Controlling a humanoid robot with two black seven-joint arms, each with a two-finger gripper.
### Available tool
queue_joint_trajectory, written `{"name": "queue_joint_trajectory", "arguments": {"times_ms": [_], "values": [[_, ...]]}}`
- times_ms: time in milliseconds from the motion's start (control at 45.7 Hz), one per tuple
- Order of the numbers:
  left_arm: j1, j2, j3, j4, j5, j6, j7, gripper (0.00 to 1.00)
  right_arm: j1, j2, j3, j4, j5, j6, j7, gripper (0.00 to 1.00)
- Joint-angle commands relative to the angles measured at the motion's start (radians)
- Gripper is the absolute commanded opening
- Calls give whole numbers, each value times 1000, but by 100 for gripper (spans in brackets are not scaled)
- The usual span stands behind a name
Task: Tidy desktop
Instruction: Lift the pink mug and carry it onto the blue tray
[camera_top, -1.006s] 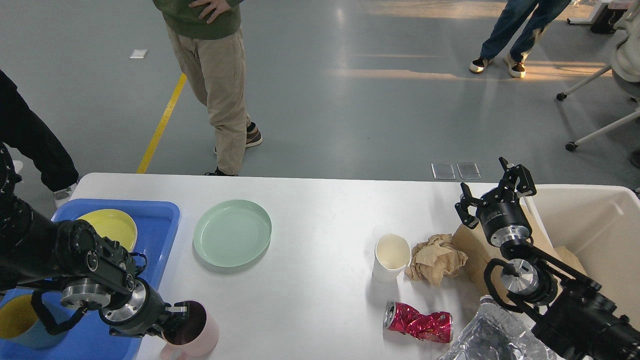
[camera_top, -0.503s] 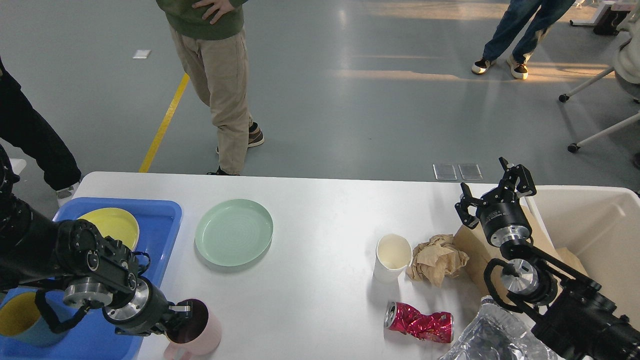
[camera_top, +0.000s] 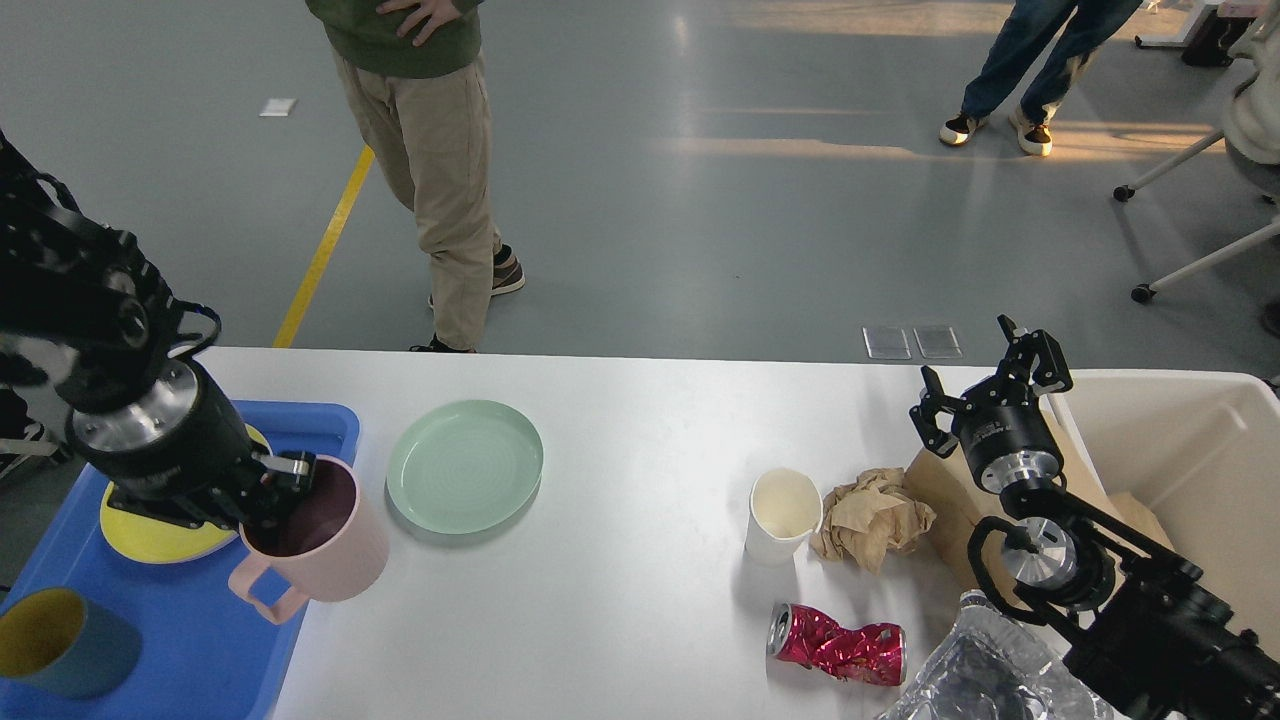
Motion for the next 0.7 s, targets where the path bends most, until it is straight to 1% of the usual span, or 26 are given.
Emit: {"name": "queue_joint_trajectory", "arguments": {"times_ms": [0,66,109,197,262,306,350,415,547,590,678], "values": [[-167,-9,27,-30,0,-135,-8,0,0,-1,0,0,0,0,0,100],[-217,-11,38,-30,0,-196,-16,0,0,1,-1,0,0,0,0,100],[-229,-8,40,-30,0,-215,-16,0,0,-1,0,0,0,0,0,100],[-223,-8,44,-29,0,-206,-16,0,0,1,0,2,0,0,0,100],[-212,6,75,-24,0,-199,-16,0,0,-1,0,2,0,0,0,100],[-195,32,101,-7,3,-190,-16,0,0,-1,0,2,0,0,0,100],[-171,83,116,14,14,-173,-16,0,0,-1,0,2,2,0,0,100],[-99,159,123,48,64,-120,-15,0,0,-1,0,2,2,0,0,100],[97,316,107,141,181,1,-18,0,0,-1,0,2,2,0,0,100],[174,376,92,187,205,26,-18,0,0,-1,0,2,2,0,0,100],[317,454,37,287,253,41,-27,0,0,-1,0,2,0,0,0,100]]}}
